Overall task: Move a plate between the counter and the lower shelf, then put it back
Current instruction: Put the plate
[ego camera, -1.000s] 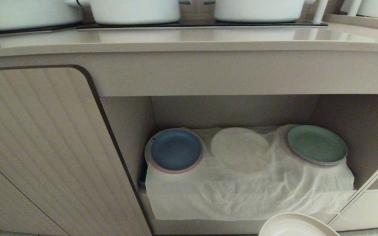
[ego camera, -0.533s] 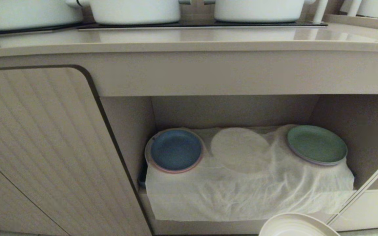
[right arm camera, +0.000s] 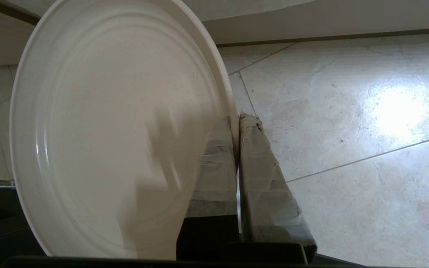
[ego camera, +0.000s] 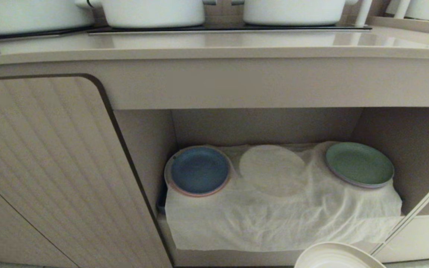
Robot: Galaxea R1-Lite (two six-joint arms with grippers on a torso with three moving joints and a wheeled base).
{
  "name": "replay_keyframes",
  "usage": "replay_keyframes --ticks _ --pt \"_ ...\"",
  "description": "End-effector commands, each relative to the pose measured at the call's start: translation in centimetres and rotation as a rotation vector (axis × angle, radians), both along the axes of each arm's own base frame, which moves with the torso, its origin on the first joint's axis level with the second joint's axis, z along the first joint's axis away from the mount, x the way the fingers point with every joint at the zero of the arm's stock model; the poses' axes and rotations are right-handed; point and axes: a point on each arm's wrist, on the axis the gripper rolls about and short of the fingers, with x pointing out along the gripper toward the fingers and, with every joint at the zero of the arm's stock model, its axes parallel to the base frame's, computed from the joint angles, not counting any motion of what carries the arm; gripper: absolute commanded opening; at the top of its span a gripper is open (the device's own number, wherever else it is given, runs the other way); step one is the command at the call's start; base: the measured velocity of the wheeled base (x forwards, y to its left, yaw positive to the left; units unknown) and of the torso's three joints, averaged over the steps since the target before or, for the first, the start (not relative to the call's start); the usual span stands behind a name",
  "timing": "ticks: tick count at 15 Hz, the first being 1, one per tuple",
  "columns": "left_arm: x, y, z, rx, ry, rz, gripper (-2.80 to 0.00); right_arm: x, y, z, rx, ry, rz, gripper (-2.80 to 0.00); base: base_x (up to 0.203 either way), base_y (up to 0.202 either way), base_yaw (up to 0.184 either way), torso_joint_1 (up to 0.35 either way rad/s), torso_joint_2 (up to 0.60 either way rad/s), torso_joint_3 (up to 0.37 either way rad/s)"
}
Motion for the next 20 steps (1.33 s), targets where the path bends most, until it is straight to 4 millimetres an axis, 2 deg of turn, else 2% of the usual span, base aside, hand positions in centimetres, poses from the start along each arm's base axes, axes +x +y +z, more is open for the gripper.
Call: replay_keyframes --ticks 1,13,20 --pt "0.00 0.00 0.00 0.000 0.000 0.000 -2.80 -0.05 0.01 0.04 0.004 -0.006 0.001 -2.80 0.000 0.000 0.000 0.000 0.00 0.000" --pt "0.00 0.00 0.00 0.000 0.000 0.000 -2.80 -0.32 0.07 -0.05 0.026 0.018 -0.015 -2.80 0.000 0.000 0.000 0.000 0.00 0.000" --pt "0.00 0.00 0.00 0.000 0.000 0.000 -2.80 0.27 0.22 -0.11 0.026 0.024 0.003 -2.80 0.000 0.000 0.000 0.000 0.00 0.000"
